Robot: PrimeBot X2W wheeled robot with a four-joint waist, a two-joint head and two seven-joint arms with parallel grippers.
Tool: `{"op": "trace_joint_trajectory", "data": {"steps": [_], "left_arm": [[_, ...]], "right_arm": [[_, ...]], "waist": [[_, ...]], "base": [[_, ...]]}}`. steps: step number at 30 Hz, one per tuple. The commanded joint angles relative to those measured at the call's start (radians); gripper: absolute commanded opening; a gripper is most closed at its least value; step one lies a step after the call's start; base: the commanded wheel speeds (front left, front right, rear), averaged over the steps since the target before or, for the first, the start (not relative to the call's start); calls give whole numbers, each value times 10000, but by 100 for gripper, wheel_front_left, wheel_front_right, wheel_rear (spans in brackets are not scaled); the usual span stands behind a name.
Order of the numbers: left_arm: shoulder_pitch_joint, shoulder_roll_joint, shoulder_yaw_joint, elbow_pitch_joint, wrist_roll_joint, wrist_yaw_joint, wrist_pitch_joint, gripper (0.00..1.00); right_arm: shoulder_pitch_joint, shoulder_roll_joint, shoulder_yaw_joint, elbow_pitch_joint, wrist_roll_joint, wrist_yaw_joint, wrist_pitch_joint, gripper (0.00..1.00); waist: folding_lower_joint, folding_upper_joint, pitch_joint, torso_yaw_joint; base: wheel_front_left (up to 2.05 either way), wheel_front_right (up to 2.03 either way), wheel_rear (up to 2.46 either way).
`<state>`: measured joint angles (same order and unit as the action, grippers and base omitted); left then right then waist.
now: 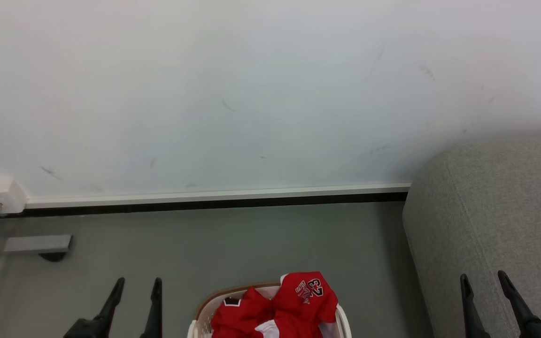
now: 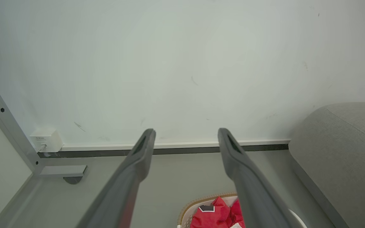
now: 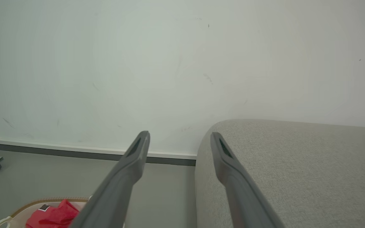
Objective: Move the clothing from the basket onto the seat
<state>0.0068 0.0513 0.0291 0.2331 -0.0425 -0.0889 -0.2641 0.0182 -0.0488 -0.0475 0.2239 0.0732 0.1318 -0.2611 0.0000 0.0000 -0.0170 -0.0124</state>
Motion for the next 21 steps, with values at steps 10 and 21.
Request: {"op": "trace_joint_trajectory", "data": {"steps": [10,21], "left_arm": [[44,29,88,67,-132,-74,-7,100],[14,16,165,93,-119,-122,-7,100]], "right_arm": [[-149,-3,-30,95,72,-21,-28,100],[-200,-3,55,115,114,-21,-28,100]], "waist": [[0,0,24,-16],[0,0,65,-96]], "base": [[0,0,0],[0,0,0]]}}
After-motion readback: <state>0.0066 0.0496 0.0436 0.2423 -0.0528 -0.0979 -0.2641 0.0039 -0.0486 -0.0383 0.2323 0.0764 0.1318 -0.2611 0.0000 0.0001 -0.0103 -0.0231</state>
